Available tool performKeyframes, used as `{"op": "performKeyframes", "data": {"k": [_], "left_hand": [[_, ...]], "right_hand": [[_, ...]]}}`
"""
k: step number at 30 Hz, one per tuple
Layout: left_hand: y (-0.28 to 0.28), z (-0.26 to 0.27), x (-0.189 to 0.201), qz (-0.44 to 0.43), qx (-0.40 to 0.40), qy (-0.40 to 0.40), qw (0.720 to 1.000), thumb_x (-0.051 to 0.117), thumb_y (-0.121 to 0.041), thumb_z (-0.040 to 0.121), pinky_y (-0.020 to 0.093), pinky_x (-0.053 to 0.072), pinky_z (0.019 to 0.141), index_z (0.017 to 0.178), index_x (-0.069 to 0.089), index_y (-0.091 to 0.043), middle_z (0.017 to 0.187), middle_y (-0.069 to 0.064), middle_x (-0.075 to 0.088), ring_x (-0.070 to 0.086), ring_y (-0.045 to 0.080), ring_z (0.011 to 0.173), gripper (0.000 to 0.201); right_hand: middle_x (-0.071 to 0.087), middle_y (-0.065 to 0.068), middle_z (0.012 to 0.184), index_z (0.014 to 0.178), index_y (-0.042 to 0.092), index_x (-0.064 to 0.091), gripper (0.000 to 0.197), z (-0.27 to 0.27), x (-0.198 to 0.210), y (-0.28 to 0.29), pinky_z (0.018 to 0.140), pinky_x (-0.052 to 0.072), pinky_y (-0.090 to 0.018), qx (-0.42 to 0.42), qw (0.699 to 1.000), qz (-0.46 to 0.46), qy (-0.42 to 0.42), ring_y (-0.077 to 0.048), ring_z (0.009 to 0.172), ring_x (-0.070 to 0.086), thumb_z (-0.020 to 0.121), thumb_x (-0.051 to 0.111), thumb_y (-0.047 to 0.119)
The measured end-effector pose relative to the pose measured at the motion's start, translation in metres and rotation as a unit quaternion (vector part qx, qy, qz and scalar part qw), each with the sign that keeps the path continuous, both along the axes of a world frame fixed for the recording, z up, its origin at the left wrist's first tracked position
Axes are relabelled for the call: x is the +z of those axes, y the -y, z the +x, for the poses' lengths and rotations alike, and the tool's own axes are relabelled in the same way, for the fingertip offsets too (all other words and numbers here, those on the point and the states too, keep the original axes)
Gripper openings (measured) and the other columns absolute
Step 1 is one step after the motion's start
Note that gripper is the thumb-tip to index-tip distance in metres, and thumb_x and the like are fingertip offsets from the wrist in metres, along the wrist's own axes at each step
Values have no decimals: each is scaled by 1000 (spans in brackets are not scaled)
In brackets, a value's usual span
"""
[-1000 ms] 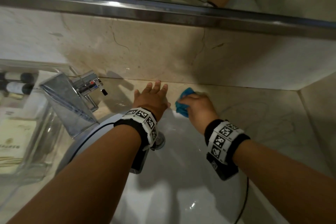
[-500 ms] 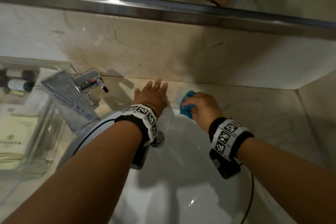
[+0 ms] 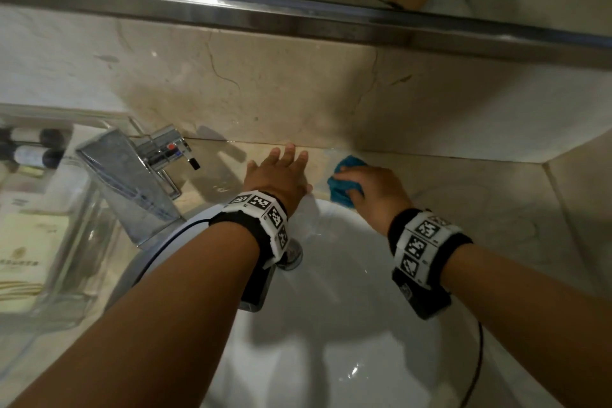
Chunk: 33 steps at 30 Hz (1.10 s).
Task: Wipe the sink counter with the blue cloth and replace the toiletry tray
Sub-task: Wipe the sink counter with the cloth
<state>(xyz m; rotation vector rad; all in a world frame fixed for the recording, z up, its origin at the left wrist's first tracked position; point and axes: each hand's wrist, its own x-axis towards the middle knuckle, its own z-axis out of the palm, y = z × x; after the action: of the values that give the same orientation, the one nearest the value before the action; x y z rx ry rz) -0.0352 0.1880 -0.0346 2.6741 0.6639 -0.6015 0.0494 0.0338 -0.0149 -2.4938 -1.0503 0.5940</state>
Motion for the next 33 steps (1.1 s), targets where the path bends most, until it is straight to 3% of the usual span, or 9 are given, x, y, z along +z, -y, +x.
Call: {"op": "performKeyframes", "data": {"k": [4,6,9,13,17,22,27,29,33], "left_hand": [[-9,-4,1,-12,-13,10,1000,36,-39,99,48,15,118,151,4,-33,160,-8,-6,3,18,148,61],[-12,-6,0,-13,-13,28,999,39,-35,99,45,17,118,151,8,-31,160,-5,-2,7,20,147,60],[-11,-9,-4,1,-14,39,999,40,-36,99,42,16,118,152,10,-27,160,3,-1,7,25,147,61],[-10,-10,-2,-6,6,36,999,39,-38,99,41,13,119,152,8,-28,160,3,-4,2,24,147,61],[-13,-13,-1,-16,18,41,999,40,-38,99,38,11,120,151,9,-30,160,3,-4,1,24,148,61],[-13,-12,-3,-11,9,39,999,39,-40,99,37,12,120,151,7,-31,160,3,-5,1,24,148,62],[-13,-15,-1,0,3,41,999,35,-42,100,34,11,120,152,5,-31,160,3,-6,1,23,148,61],[-13,-15,0,2,0,40,999,35,-42,100,35,11,120,152,5,-31,160,3,-6,1,24,148,61],[-14,-12,-1,-3,0,32,999,36,-41,100,36,12,120,152,4,-30,160,3,-7,1,24,148,61]], "right_hand": [[48,-10,131,124,12,55,42,10,-3,8,94,31,-14,-5,1000,8,-7,-23,118,49,84,60,3],[46,-10,130,121,11,57,35,20,-5,-1,97,34,-20,-21,999,5,24,-25,116,48,86,60,9],[53,-6,129,121,20,59,35,18,-14,-18,101,40,-36,-49,995,-28,88,-29,117,50,87,59,28],[51,-3,137,124,24,57,50,-2,-21,-16,105,40,-38,-34,997,-50,51,-28,124,48,82,57,51],[60,-9,123,113,13,63,28,4,-9,-14,98,43,-33,-19,1000,-15,15,-27,113,55,86,62,21],[52,-12,134,130,10,51,41,12,-8,-36,104,36,-28,-33,998,44,6,-26,122,50,90,54,7],[59,-10,126,119,7,62,39,-4,-16,-21,101,30,-19,73,996,54,-23,-24,118,53,82,57,-6],[60,-12,125,118,6,63,39,5,-14,-20,100,32,-21,79,996,49,-14,-26,117,54,83,54,-7],[58,-15,127,121,10,61,38,22,-15,-38,102,35,-33,-2,998,40,56,-31,121,50,88,47,-1]]}}
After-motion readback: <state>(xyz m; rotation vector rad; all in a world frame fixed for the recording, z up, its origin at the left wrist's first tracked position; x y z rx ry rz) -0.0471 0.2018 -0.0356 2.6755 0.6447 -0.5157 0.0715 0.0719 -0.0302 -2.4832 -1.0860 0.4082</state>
